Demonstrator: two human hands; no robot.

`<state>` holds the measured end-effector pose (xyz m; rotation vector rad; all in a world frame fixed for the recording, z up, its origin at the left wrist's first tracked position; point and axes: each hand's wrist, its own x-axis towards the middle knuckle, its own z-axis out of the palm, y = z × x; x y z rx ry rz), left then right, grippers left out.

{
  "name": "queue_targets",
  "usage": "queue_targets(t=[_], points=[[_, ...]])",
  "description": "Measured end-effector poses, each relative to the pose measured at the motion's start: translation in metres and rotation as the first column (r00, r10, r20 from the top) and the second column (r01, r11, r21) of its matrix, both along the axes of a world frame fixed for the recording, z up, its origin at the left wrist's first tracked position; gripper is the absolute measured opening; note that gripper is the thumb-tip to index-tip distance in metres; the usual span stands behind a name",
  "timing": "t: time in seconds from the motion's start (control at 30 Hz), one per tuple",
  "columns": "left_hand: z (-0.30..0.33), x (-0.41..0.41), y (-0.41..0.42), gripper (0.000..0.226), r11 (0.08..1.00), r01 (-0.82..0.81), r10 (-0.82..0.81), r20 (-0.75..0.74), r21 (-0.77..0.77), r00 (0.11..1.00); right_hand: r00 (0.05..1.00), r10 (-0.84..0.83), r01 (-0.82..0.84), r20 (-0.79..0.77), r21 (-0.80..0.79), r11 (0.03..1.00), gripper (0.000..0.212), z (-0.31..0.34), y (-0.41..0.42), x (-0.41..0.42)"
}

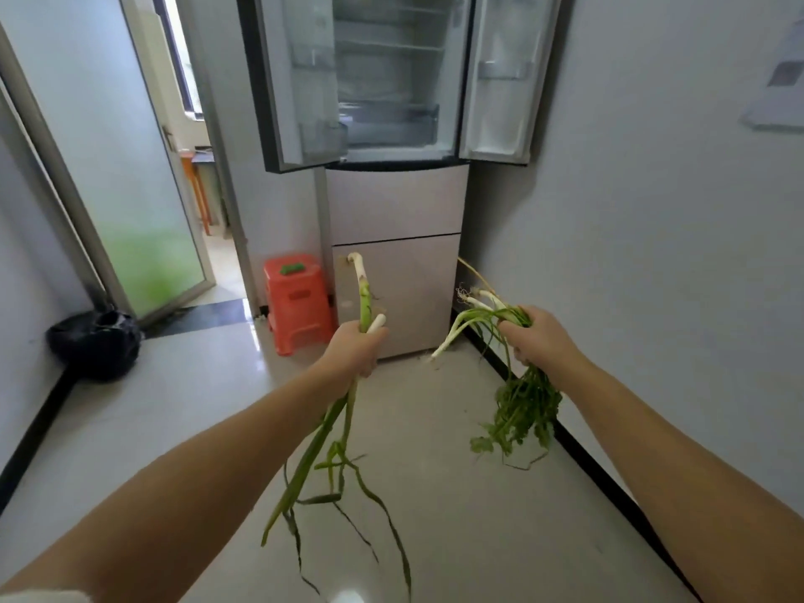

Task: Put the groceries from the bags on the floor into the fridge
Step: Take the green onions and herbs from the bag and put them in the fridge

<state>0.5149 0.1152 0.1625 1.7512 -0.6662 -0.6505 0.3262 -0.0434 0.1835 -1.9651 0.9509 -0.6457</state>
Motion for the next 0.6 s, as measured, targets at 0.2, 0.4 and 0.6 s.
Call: queue_targets(t=[0.2,0.4,0.6], points=[[0.029,0.083,-0.125,0.011,0.999,0.035,-0.033,0.079,-0.029,0.996,0.997,-0.001,0.003,0.073,-0.029,1.0,0.016,0.027,-0.114,0.077],[0.079,0.17,-0.256,0.018,0.993,0.101,-0.093,0.136,-0.056,0.986,0.993,-0.039,0.047,0.108,-0.073,0.996,0.014,0.077,-0.236,0.157],[0.092,0.239,-0.368,0.018,0.988,0.14,-0.13,0.143,-0.069,0.981,0.988,-0.022,0.035,0.151,-0.083,0.996,0.007,0.096,-0.348,0.243]])
